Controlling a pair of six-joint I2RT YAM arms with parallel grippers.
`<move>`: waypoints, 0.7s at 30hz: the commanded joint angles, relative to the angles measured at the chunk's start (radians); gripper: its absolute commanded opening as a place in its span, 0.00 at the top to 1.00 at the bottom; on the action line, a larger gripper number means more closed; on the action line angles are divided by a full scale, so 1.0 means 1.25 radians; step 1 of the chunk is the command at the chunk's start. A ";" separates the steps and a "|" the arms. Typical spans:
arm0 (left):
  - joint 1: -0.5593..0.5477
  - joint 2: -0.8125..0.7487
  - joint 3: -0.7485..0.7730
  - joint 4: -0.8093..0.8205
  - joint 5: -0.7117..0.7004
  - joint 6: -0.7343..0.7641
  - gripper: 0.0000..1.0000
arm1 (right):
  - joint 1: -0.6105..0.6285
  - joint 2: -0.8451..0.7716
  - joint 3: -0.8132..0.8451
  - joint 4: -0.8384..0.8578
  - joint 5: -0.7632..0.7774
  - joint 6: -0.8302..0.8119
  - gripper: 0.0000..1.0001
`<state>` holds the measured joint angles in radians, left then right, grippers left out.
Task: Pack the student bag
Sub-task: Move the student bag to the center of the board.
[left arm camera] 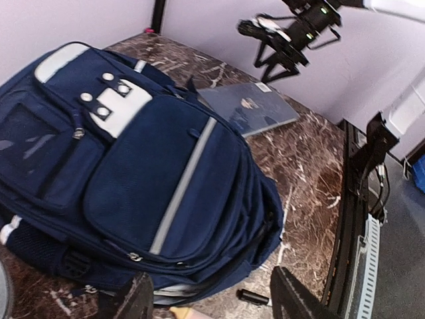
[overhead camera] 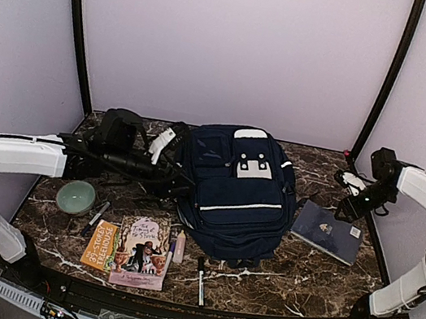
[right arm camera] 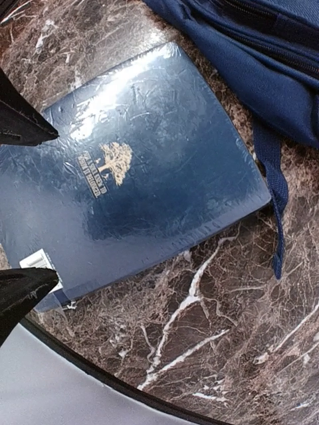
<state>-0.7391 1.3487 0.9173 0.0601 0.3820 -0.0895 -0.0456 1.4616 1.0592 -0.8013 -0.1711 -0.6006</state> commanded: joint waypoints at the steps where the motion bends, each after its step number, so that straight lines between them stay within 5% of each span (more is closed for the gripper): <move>1: -0.098 0.051 0.019 0.014 -0.018 -0.025 0.45 | 0.016 0.038 0.038 -0.017 0.051 0.018 0.38; 4: -0.155 0.113 0.075 -0.043 0.013 -0.051 0.54 | 0.038 0.068 0.004 0.029 0.183 0.020 0.41; 9: -0.243 0.175 0.096 -0.102 -0.041 -0.065 0.63 | 0.036 0.100 -0.009 0.021 0.224 0.021 0.51; 15: -0.269 0.213 0.067 -0.098 -0.036 -0.111 0.93 | -0.003 0.140 0.031 0.008 0.175 0.022 0.51; 21: -0.278 0.286 0.084 -0.112 -0.047 -0.111 0.99 | -0.035 0.193 0.069 -0.017 0.131 0.008 0.49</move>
<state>-1.0775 1.6562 1.0145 -0.0467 0.3382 -0.2180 -0.0719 1.6688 1.1126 -0.8021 0.0322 -0.5827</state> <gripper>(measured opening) 0.021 0.485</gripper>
